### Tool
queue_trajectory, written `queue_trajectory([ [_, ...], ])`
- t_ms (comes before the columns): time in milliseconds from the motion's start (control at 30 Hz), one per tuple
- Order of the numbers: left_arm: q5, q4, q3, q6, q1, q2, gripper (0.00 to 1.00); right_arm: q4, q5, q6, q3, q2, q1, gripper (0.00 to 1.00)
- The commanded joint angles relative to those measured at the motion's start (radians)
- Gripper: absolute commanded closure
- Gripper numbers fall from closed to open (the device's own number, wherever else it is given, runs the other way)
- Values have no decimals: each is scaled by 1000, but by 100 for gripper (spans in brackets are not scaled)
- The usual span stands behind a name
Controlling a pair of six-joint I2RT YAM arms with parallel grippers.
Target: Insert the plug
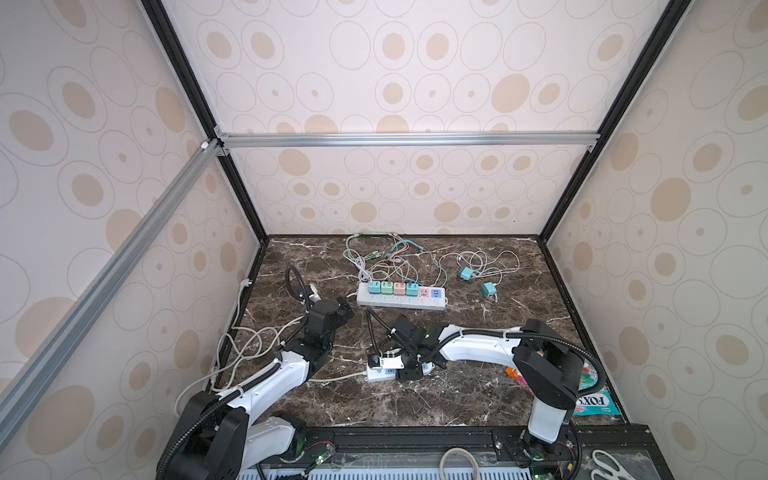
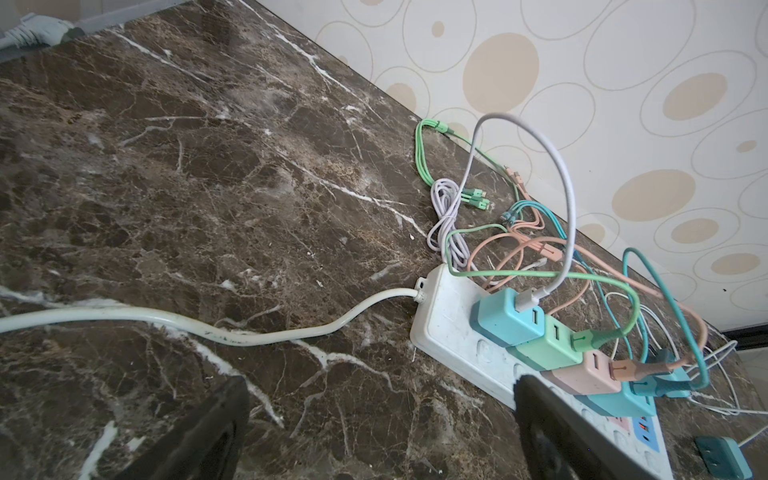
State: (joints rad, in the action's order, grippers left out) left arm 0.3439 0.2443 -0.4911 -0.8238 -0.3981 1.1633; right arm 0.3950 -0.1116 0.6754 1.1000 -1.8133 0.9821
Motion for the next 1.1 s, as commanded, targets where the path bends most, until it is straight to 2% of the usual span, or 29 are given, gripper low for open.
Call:
queue_trajectory([
  [0,29,-8,-40,33,8,7,2,19,27,23,-27,41,-40,47],
  [233,26,-22,-50,60,7,6,2,19,43,38,-68,72,-128,47],
  [400,16,-18,-50,46,7,13,2,25,26,106,-110,100,-193,47],
  [667,-3,-34,-70,25,7,39,1,67,6,172,-116,92,-287,41],
  [800,-14,-37,-75,29,7,45,2,86,-49,236,-127,98,-302,40],
  [1067,-40,-34,-79,26,6,54,2,127,-48,179,-73,70,-303,40],
])
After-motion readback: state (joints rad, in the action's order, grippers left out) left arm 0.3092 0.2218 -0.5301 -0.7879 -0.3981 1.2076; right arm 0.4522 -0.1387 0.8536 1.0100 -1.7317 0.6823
